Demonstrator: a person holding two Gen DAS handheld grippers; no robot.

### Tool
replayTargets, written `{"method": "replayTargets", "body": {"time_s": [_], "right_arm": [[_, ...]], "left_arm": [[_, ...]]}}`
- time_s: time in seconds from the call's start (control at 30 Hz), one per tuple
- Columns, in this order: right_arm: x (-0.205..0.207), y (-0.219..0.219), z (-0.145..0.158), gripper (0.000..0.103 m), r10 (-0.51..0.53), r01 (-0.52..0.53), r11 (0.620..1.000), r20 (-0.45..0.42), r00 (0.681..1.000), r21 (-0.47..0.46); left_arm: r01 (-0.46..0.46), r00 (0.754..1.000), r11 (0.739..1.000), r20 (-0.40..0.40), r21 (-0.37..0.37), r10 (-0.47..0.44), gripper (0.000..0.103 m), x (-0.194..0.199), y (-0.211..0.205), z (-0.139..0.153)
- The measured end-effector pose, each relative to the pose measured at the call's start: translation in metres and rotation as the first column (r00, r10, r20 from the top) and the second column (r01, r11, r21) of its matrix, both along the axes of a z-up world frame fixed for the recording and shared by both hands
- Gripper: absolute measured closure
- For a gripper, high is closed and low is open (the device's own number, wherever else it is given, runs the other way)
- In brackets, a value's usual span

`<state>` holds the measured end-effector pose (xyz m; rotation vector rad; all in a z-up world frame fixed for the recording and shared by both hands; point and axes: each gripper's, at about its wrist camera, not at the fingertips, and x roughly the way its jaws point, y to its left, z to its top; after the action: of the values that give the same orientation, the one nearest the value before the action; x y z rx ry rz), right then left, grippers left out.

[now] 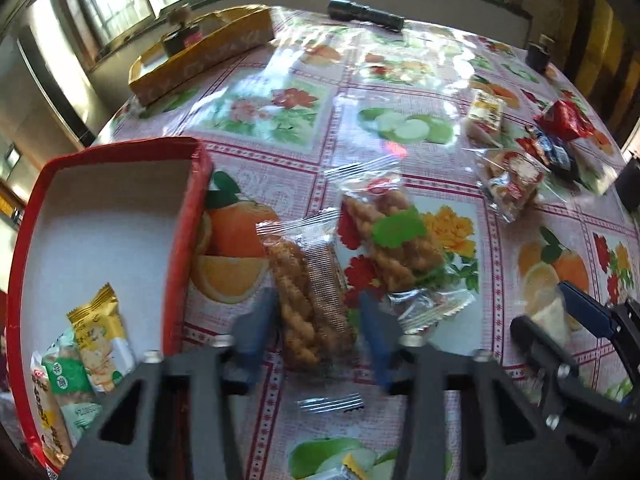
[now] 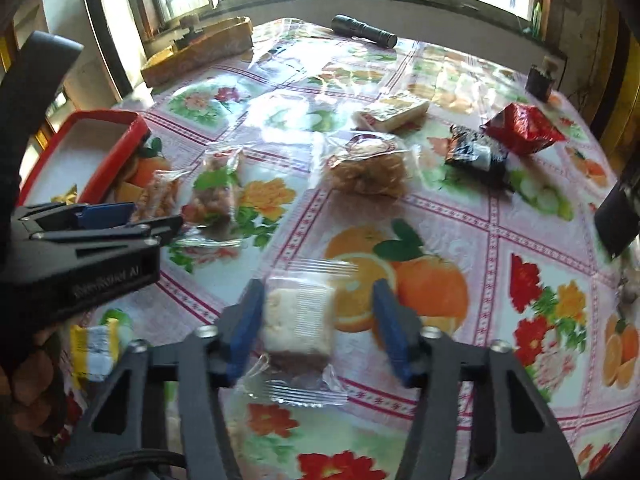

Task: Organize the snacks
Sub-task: 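Grasp the clear bag of dough twists with the left gripper while the right grasps a white rice cake, then carry the dough-twist bag and rice cake over the tray with both grippers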

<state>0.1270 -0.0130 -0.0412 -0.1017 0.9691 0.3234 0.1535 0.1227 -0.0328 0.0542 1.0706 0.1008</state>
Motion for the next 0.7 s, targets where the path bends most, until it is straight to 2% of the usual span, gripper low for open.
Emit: {"method": "replayTargets", "body": {"time_s": [0.03,0.07,0.27,0.4,0.7], "right_arm": [[0.0,-0.002,0.0,0.065,0.0,0.0,1.0,0.002,1.0,-0.004],[-0.001,-0.006,0.0,0.067,-0.001,0.001,1.0,-0.002,1.0,0.003],[-0.018,-0.033,0.012,0.068,-0.03,0.03,0.997,-0.002,1.0,0.066],[-0.032,-0.043,0.027,0.068,-0.04,0.038,0.993,0.014,0.999,0.111],[-0.053,-0.019,0.057,0.068,0.047,-0.056,0.98,0.051,0.998,0.192]], "left_arm": [[0.013,1.0,1.0,-0.001,-0.019,-0.013,0.07,-0.001,-0.001,0.0],[0.018,1.0,1.0,0.0,-0.023,-0.018,0.07,-0.002,-0.002,0.0],[0.048,0.999,0.998,0.02,-0.048,-0.048,0.07,-0.025,-0.006,0.011],[0.064,0.997,0.994,0.046,-0.092,-0.06,0.07,-0.046,0.0,0.027],[0.027,0.989,0.993,0.15,-0.115,-0.01,0.07,-0.1,0.038,0.077]]}}
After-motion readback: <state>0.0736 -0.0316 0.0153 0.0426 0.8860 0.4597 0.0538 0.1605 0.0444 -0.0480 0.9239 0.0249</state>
